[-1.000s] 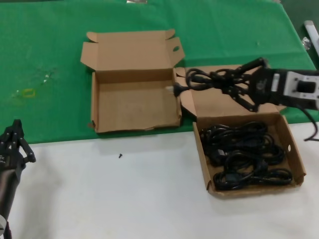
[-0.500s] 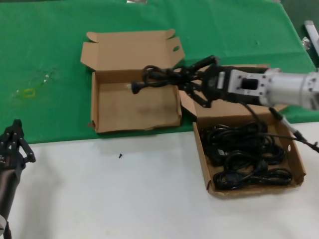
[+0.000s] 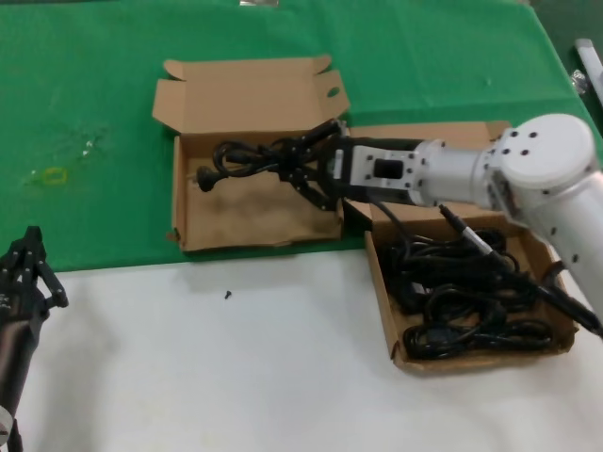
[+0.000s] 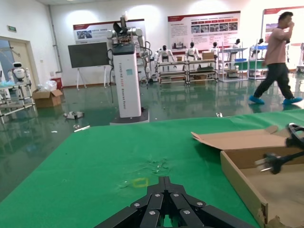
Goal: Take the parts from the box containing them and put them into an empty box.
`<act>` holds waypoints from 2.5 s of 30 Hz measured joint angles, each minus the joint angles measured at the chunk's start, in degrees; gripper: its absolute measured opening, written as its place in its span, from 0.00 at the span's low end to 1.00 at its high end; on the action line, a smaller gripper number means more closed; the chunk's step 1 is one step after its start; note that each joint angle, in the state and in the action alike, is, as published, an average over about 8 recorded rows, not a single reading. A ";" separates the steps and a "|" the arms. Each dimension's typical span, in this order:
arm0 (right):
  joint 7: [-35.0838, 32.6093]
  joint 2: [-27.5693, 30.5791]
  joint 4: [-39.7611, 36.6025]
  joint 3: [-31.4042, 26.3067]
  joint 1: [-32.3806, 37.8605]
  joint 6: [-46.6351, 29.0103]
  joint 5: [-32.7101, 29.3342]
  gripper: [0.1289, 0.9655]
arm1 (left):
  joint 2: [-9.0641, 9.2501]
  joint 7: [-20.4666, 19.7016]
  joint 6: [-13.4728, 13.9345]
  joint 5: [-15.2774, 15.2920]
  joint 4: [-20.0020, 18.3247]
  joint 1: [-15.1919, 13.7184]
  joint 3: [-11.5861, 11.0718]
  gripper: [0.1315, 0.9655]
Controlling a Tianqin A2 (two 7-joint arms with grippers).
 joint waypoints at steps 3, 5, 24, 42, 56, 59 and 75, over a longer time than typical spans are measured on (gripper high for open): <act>-3.69 -2.61 -4.79 0.59 1.50 0.78 0.68 0.11 | 0.00 0.00 0.00 0.00 0.00 0.00 0.00 0.01; -6.45 -4.23 -8.11 1.25 2.52 1.17 1.32 0.11 | 0.00 0.00 0.00 0.00 0.00 0.00 0.00 0.01; -31.60 -13.08 -35.71 10.05 11.78 3.98 7.64 0.13 | 0.00 0.00 0.00 0.00 0.00 0.00 0.00 0.01; -29.31 -12.16 -32.14 10.29 10.72 3.94 5.92 0.39 | 0.00 0.00 0.00 0.00 0.00 0.00 0.00 0.01; -8.70 -5.20 -6.35 4.63 1.02 4.48 0.30 0.70 | 0.00 0.00 0.00 0.00 0.00 0.00 0.00 0.01; -5.92 -3.86 -2.55 4.13 -0.43 4.60 -0.26 0.74 | 0.00 0.00 0.00 0.00 0.00 0.00 0.00 0.01; -0.50 -2.57 4.60 5.92 -6.83 8.56 1.00 0.96 | 0.00 0.00 0.00 0.00 0.00 0.00 0.00 0.07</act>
